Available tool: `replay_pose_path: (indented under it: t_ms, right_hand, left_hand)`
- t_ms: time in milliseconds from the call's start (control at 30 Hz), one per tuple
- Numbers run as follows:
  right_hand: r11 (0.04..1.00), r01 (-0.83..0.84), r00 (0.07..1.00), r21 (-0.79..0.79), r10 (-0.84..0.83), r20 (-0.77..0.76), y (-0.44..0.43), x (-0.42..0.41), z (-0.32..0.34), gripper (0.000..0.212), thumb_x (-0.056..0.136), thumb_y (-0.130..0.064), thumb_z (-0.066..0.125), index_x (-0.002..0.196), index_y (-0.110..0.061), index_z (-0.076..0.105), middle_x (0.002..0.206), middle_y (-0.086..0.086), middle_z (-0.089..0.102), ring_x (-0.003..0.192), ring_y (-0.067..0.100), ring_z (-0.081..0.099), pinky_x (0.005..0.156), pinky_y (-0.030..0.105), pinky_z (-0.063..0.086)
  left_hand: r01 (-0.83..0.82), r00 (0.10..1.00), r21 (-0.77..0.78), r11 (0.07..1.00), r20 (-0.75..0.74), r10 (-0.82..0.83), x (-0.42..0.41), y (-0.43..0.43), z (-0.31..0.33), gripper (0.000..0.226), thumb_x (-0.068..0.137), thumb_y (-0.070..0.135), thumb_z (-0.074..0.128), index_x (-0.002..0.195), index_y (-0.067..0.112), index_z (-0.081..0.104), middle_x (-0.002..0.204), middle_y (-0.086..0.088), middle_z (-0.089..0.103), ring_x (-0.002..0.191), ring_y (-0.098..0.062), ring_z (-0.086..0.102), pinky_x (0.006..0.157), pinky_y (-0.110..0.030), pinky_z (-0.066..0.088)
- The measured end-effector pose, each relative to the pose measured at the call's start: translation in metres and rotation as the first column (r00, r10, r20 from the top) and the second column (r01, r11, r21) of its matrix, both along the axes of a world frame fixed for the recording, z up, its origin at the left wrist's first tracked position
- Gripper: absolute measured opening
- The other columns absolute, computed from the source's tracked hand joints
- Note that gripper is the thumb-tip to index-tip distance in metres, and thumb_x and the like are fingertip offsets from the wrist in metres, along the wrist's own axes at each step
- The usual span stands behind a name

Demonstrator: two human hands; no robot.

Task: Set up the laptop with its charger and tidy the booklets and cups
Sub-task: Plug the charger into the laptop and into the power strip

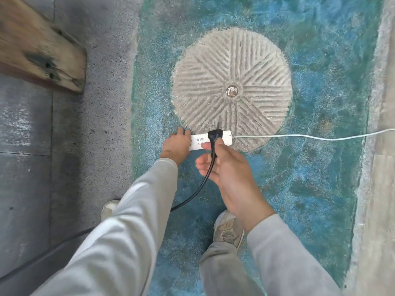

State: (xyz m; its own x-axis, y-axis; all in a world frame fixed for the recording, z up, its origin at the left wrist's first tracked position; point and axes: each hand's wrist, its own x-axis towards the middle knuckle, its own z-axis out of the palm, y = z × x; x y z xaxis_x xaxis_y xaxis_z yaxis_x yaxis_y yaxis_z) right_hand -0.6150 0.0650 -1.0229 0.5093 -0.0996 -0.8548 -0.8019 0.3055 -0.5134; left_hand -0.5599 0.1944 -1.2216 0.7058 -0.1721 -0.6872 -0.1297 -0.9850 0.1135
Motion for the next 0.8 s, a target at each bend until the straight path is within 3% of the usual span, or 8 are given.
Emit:
replay_pose_path:
  t_ms: [133,233,300,400,533,600,700,800]
  right_hand:
    - [0.99,0.116,0.992,0.081,-0.112,-0.054,0.008,0.006,0.013,0.035,0.107,-0.037,0.044,0.101,-0.011,0.068,0.059,0.001,0.068,0.061,0.015,0.072,0.06,0.029,0.06]
    - [0.986,0.133,0.99,0.098,-0.128,-0.057,0.012,0.012,0.027,0.034,0.107,-0.037,0.046,0.104,-0.01,0.067,0.057,0.001,0.066,0.058,0.018,0.072,0.055,0.028,0.059]
    - [0.994,0.096,0.995,0.045,-0.094,-0.039,0.014,0.016,0.04,0.033,0.105,-0.038,0.049,0.104,-0.011,0.069,0.06,-0.001,0.066,0.053,0.014,0.067,0.048,0.024,0.054]
    - [0.996,0.025,1.0,-0.082,-0.024,0.01,0.014,0.019,0.063,0.025,0.102,-0.035,0.057,0.093,-0.017,0.072,0.07,-0.004,0.066,0.047,0.006,0.056,0.04,0.02,0.04]
    - [0.98,-0.015,0.992,-0.198,0.039,0.117,0.013,0.022,0.113,0.015,0.101,-0.03,0.06,0.092,-0.025,0.072,0.074,-0.007,0.067,0.042,-0.002,0.043,0.046,0.017,0.033]
    - [0.97,-0.013,0.983,-0.244,0.057,0.174,0.01,0.023,0.144,0.01,0.101,-0.029,0.06,0.101,-0.028,0.07,0.075,-0.005,0.072,0.043,-0.004,0.048,0.057,0.019,0.033]
    - [0.97,0.02,0.974,-0.243,0.036,0.224,0.008,0.025,0.186,0.014,0.098,-0.029,0.064,0.112,-0.024,0.063,0.081,-0.001,0.078,0.045,-0.005,0.053,0.06,0.02,0.034]
    - [0.97,0.02,0.957,-0.242,0.052,0.286,0.006,0.025,0.235,0.018,0.098,-0.026,0.064,0.114,-0.017,0.065,0.089,-0.001,0.079,0.045,-0.003,0.049,0.052,0.017,0.038]
  left_hand:
    - [-0.063,0.997,-0.095,0.993,-0.052,0.059,0.001,0.01,0.019,0.048,0.083,0.029,0.07,0.119,0.013,0.041,0.115,-0.013,0.058,0.095,-0.035,0.063,0.067,-0.042,0.044]
    - [-0.277,0.958,-0.268,0.923,-0.152,0.243,0.01,0.019,0.043,0.052,0.072,0.029,0.083,0.108,0.016,0.047,0.101,-0.007,0.061,0.086,-0.028,0.061,0.065,-0.033,0.042]
    - [-0.484,0.875,-0.377,0.79,-0.224,0.429,0.018,0.024,0.068,0.053,0.062,0.019,0.09,0.1,0.017,0.054,0.092,-0.003,0.065,0.08,-0.021,0.061,0.061,-0.026,0.043]
    - [-0.686,0.718,-0.501,0.528,-0.347,0.604,0.028,0.027,0.117,0.058,0.057,0.006,0.094,0.104,0.009,0.06,0.082,0.002,0.063,0.069,-0.011,0.058,0.055,-0.015,0.045]
    - [-0.836,0.475,-0.534,0.129,-0.585,0.657,0.045,0.035,0.204,0.06,0.066,-0.012,0.084,0.118,0.004,0.059,0.102,-0.012,0.066,0.085,-0.023,0.068,0.06,-0.023,0.059]
    - [-0.837,0.447,-0.544,0.053,-0.626,0.639,0.051,0.04,0.251,0.056,0.07,-0.015,0.08,0.116,0.009,0.06,0.11,-0.016,0.07,0.095,-0.027,0.07,0.069,-0.028,0.062]
    - [-0.799,0.459,-0.601,-0.023,-0.635,0.622,0.057,0.046,0.317,0.054,0.076,-0.013,0.077,0.121,0.011,0.058,0.111,-0.018,0.072,0.1,-0.027,0.07,0.084,-0.038,0.061]
    - [-0.758,0.459,-0.639,-0.134,-0.668,0.586,0.059,0.048,0.387,0.05,0.08,-0.011,0.074,0.124,0.009,0.059,0.102,-0.016,0.075,0.094,-0.028,0.073,0.079,-0.037,0.062]
